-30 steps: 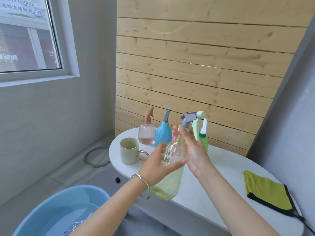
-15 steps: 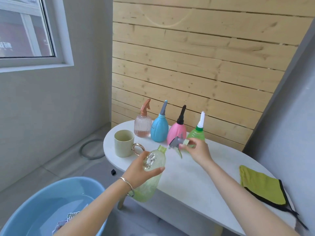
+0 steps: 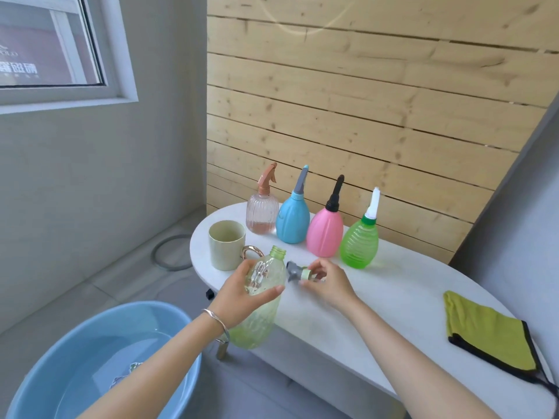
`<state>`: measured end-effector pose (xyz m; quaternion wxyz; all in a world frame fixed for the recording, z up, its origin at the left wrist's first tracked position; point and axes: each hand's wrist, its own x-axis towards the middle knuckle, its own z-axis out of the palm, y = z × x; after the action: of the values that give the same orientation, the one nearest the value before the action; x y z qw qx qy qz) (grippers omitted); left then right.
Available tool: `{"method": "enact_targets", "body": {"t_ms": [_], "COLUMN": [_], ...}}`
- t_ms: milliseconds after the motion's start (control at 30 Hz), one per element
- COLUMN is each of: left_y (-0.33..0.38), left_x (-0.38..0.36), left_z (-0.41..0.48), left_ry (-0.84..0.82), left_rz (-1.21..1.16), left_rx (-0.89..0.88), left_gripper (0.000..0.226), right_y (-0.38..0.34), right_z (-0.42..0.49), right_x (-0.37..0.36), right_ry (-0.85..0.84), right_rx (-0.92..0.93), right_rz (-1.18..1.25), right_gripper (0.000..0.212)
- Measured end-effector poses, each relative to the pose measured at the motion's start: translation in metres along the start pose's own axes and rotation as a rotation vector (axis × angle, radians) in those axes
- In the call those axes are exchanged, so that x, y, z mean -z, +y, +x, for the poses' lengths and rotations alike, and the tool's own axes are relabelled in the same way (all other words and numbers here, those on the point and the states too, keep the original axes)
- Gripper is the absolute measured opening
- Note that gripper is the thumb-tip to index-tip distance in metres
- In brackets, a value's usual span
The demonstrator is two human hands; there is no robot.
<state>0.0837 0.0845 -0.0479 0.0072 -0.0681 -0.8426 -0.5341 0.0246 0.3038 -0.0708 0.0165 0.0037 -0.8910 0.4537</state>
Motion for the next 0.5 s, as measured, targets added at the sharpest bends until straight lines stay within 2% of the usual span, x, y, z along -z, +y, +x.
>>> {"method": "enact_targets", "body": {"t_ms": [167,333,500], "left_y": [-0.003,-0.009,-0.016], "left_x": [0.005,0.013,0.029], "left_z": [-0.001,-0.004,-0.008], "left_ry": [0.009,0.036,0.076], "left_rz": [0.010,-0.031,-0.023], "left_rx": [0.002,0.009,0.027], "left_gripper": [0.050,0.076,0.060], "right_y": [0.013,0.005,-0.040], "right_z": [-0.012,-0.012,-0.003], "right_x": [-0.010,-0.009,-0.026], "right_ry": [0.051,0.066,0.063], "right_rx": [0.027,0.042,0.067], "right_rz": [-0.079,-0.190,0.062], "right_gripper": [0.029,0.039,0.027]}}
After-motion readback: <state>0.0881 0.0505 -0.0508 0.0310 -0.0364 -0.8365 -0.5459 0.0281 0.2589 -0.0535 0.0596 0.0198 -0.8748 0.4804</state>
